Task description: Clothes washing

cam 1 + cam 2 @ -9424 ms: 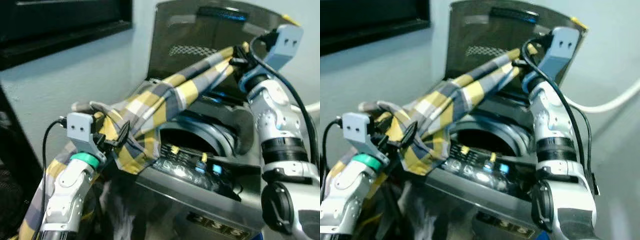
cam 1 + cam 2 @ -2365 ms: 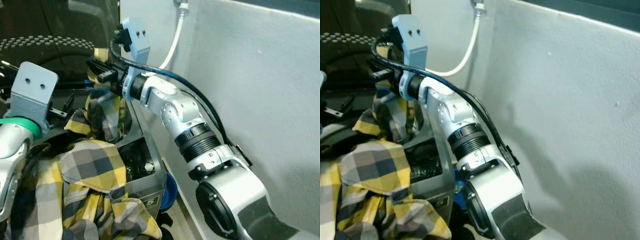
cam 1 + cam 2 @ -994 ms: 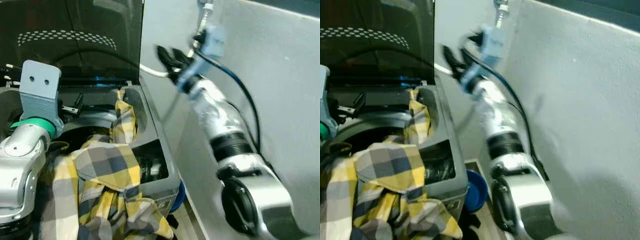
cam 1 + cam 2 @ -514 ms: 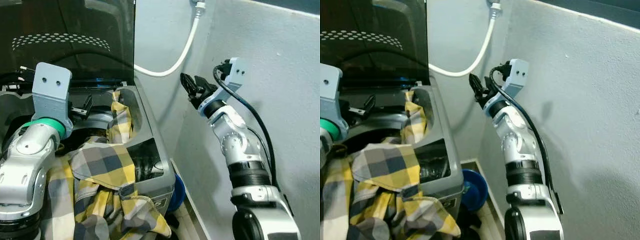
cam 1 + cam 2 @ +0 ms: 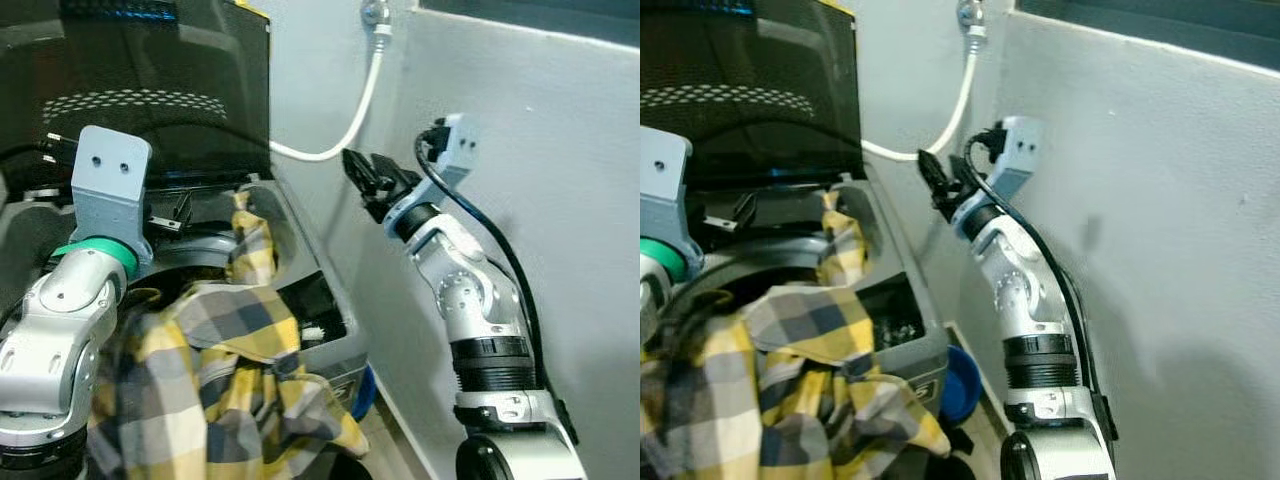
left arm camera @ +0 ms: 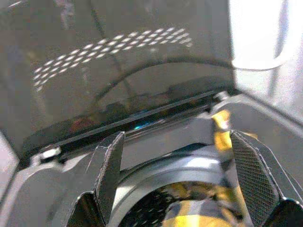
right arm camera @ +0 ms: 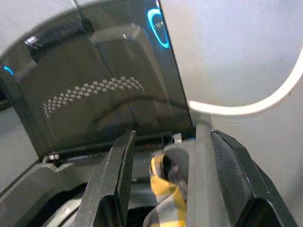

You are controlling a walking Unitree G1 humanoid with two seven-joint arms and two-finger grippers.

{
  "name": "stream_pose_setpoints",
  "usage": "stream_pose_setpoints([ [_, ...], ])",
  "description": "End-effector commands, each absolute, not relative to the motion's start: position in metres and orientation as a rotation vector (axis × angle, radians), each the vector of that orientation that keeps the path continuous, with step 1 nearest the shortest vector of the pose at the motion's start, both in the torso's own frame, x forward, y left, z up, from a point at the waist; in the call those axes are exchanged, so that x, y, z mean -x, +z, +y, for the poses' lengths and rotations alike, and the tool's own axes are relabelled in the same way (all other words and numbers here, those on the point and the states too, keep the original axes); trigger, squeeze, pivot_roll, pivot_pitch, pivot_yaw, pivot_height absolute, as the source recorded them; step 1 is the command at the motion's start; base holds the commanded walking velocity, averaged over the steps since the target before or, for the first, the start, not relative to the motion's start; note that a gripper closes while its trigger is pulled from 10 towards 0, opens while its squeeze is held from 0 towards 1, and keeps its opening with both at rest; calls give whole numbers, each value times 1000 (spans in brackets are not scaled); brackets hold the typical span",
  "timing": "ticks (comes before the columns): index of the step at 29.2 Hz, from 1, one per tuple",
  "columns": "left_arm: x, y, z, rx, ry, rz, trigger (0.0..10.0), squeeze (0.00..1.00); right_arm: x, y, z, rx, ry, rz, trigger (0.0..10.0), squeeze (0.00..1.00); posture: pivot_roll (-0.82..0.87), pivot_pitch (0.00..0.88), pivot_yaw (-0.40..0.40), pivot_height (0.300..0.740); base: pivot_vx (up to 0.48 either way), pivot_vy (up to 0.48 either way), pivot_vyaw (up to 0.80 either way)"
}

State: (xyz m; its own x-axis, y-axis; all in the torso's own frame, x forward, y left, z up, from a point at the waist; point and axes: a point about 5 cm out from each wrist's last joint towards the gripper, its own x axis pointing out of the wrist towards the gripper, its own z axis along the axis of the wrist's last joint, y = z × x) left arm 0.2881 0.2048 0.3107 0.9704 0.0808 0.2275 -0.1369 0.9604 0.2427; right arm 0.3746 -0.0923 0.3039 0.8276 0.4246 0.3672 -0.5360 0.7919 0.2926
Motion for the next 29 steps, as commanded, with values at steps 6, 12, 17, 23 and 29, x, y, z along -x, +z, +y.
stream_pose_setpoints([
  [6,-286,311,208,-271,104,-192,10000,0,-372,308,-89,-392,543,-291,10000,0,64,37,-54,740,0,240,0],
  [12,-286,310,211,-251,124,-180,10000,0,-371,307,-87,-389,550,-284,10000,0,63,38,-54,740,0,-480,0],
  [17,-286,311,210,-265,119,-185,10000,0,-370,307,-87,-383,556,-276,10000,0,64,39,-55,740,0,-77,0],
  [23,-285,311,210,-288,117,-183,10000,0,-370,306,-87,-379,556,-271,10000,0,65,38,-55,740,0,0,0],
  [29,-284,311,211,-309,107,-188,10000,0,-369,306,-85,-345,587,-261,10000,0,65,35,-54,740,0,0,0],
])
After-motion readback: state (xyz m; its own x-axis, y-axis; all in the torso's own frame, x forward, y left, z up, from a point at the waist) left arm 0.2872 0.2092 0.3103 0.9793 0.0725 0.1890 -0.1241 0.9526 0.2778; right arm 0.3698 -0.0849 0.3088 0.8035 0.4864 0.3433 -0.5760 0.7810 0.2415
